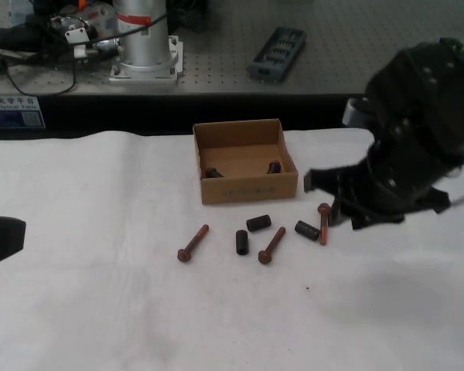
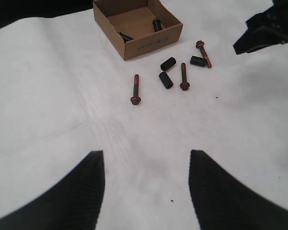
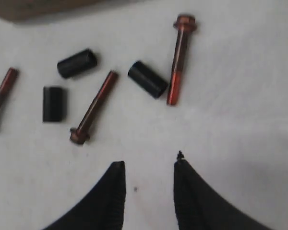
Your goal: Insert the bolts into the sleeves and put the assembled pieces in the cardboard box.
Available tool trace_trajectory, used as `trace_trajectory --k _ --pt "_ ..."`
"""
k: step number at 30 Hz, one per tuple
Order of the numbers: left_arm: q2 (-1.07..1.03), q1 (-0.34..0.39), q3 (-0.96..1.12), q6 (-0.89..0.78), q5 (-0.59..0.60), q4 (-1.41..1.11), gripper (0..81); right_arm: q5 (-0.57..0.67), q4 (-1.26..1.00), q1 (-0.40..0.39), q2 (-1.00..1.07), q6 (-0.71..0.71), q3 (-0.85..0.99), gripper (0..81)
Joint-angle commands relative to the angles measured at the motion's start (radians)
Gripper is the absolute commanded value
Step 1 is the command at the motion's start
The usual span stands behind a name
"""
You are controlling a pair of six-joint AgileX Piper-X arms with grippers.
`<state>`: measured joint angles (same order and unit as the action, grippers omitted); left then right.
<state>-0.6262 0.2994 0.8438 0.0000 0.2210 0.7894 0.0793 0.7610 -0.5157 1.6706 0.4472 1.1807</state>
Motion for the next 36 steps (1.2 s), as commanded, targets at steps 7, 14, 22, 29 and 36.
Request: trace_trajectory --k 7,14,22,29,36 --pt "0.005 -0.003 0.003 0.042 -0.008 -0.005 38.9 0.006 0.087 0.064 0.273 0.0 0.266 26.0" --pt "-0.021 -0.003 0.003 0.076 -0.008 -0.005 38.9 0.006 0.061 0.063 0.331 0.0 0.268 26.0" --pt "-0.096 -0.003 0.003 0.076 -0.008 -0.005 38.9 0.006 -0.018 0.067 0.366 0.0 0.268 26.0" --pt "-0.112 -0.003 0.003 0.076 -0.008 -0.006 38.9 0.004 -0.074 0.073 0.383 0.029 0.268 26.0" --pt "-0.112 -0.003 0.003 0.076 -0.008 -0.006 38.9 0.006 -0.082 0.073 0.422 0.072 0.268 26.0"
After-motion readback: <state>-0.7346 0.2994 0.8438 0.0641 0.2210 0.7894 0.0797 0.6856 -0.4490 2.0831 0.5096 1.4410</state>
